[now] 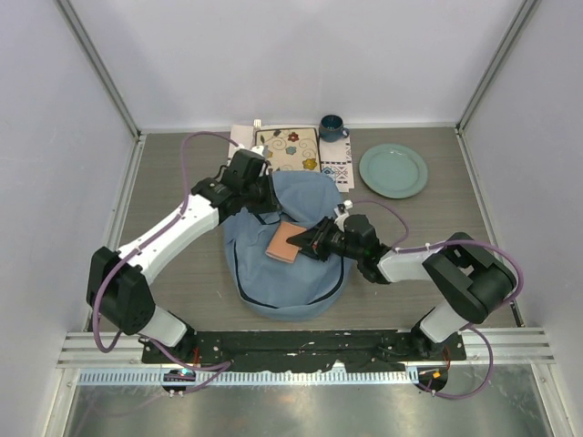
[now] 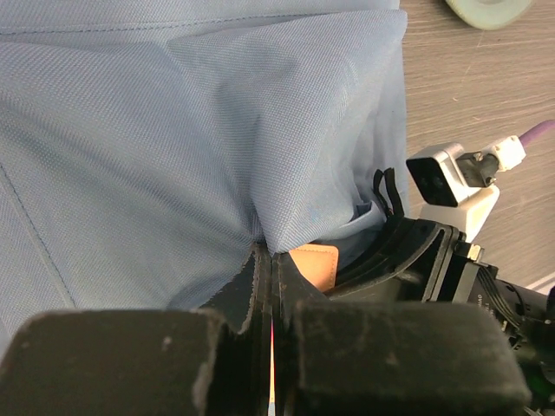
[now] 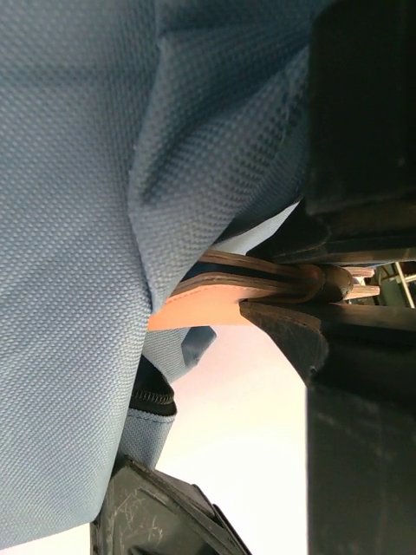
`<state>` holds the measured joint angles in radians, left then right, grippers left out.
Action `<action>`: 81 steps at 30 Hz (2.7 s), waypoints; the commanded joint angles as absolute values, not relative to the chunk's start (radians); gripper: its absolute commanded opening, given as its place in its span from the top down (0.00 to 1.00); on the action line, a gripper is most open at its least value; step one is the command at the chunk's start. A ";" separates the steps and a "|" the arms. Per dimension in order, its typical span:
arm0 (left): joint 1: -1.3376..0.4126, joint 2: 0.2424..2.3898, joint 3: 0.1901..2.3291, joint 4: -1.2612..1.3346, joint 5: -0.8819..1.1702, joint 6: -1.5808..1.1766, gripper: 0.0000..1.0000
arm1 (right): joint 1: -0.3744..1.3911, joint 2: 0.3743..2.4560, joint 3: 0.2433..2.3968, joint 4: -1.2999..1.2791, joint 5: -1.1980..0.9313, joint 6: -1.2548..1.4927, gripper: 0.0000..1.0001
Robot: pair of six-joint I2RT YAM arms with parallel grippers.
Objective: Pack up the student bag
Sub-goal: Place the personal item in the student bag.
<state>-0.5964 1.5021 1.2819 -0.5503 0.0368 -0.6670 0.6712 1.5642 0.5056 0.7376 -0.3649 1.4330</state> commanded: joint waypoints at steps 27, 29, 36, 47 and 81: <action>-0.583 1.342 1.137 -0.299 0.330 -0.779 1.00 | 0.572 1.398 0.522 0.690 0.166 1.032 0.98; -0.583 1.347 1.138 -0.299 0.342 -0.767 1.00 | 0.572 1.376 0.529 0.690 0.167 0.993 0.97; -0.583 1.396 1.163 -0.316 0.413 -0.712 0.99 | 0.574 1.404 0.618 0.628 0.133 0.951 0.96; -0.583 1.450 1.172 -0.359 0.406 -0.672 0.89 | 0.574 1.497 0.554 0.883 0.154 1.100 0.98; -0.572 1.223 1.151 -0.531 0.009 -0.658 0.42 | 0.669 1.473 0.752 0.408 0.149 0.870 0.44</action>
